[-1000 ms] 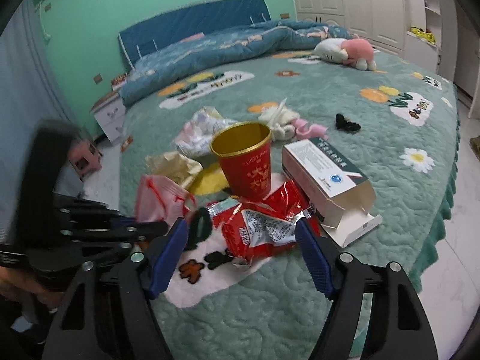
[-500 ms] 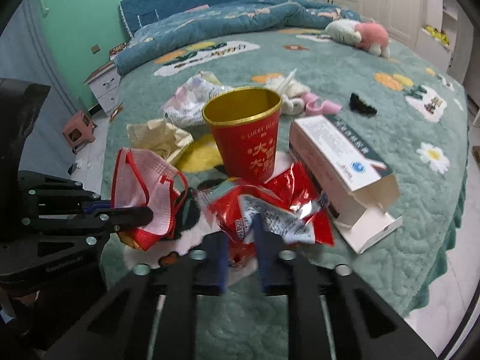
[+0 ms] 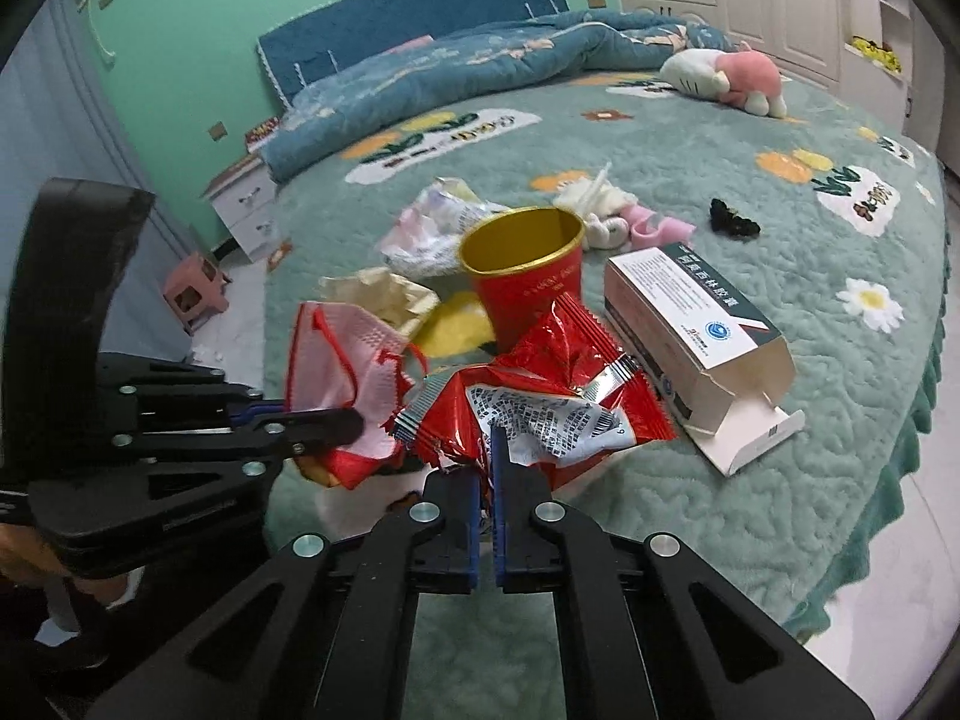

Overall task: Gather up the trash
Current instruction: 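Grasp the red snack wrapper with the right tool while the left holds the mask, then carry the mask and wrapper in both tools over the orange bin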

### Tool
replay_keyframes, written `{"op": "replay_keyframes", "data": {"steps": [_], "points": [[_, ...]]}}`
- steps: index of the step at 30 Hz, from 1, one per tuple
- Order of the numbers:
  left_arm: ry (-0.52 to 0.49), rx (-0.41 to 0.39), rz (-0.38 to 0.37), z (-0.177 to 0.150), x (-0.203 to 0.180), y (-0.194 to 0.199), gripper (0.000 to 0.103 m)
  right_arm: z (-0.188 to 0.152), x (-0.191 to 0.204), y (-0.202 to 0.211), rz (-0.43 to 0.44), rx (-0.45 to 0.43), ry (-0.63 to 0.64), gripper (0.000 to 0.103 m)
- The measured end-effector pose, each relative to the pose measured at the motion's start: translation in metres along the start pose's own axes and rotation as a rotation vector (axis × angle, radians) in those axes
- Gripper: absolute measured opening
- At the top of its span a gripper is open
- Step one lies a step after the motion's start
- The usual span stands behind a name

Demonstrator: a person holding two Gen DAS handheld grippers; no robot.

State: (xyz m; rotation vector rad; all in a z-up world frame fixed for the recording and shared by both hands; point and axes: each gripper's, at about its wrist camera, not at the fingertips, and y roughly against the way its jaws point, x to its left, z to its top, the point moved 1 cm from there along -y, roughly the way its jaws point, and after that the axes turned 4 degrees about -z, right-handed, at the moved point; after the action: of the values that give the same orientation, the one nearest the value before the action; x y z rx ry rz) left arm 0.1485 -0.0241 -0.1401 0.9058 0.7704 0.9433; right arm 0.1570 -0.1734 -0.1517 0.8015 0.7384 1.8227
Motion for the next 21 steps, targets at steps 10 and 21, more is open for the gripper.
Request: {"op": "replay_keyframes", "data": {"steps": [10, 21], "points": [[-0.061, -0.076, -0.006, -0.014, -0.031, 0.04, 0.009, -0.019, 0.01, 0.067, 0.007, -0.1, -0.023, 0.003], [-0.314, -0.122, -0.145, -0.012, -0.143, 0.057, 0.009, -0.085, -0.033, 0.172, -0.155, -0.254, -0.193, 0.003]]}}
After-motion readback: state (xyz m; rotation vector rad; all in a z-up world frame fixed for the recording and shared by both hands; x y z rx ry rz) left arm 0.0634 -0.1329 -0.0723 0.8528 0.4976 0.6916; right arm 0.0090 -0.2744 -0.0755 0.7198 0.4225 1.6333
